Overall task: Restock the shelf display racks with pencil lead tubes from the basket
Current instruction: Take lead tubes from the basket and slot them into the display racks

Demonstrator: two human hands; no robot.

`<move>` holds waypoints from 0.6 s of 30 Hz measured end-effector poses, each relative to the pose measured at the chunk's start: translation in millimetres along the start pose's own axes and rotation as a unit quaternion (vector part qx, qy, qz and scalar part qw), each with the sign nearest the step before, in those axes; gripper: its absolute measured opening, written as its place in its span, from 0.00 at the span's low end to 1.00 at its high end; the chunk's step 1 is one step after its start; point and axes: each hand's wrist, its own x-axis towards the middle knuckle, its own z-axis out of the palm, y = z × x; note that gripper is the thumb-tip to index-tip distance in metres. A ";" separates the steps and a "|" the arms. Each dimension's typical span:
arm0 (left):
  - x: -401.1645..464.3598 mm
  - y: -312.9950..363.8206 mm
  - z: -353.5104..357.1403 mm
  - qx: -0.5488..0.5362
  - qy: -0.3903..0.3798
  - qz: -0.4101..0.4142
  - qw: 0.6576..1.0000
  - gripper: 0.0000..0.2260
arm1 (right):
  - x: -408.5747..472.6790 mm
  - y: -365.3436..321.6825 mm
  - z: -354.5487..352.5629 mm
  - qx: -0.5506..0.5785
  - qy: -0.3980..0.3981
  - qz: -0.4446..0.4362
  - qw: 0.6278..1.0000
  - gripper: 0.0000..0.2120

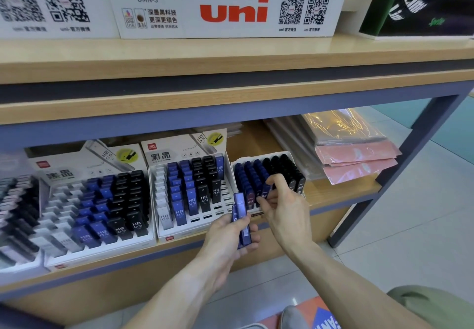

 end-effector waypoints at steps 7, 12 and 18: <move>-1.2 -1.6 -2.0 0.010 -0.003 0.003 1.000 0.08 | -3.3 -2.7 -0.4 -0.051 0.007 -0.053 0.997 0.16; -3.2 -2.0 -3.8 0.012 -0.013 0.009 1.000 0.08 | -1.6 -4.6 2.9 -0.059 -0.008 -0.049 0.997 0.16; -6.3 0.9 -4.4 0.025 -0.021 0.022 0.999 0.08 | -2.5 -6.8 0.1 -0.026 -0.017 0.012 0.999 0.17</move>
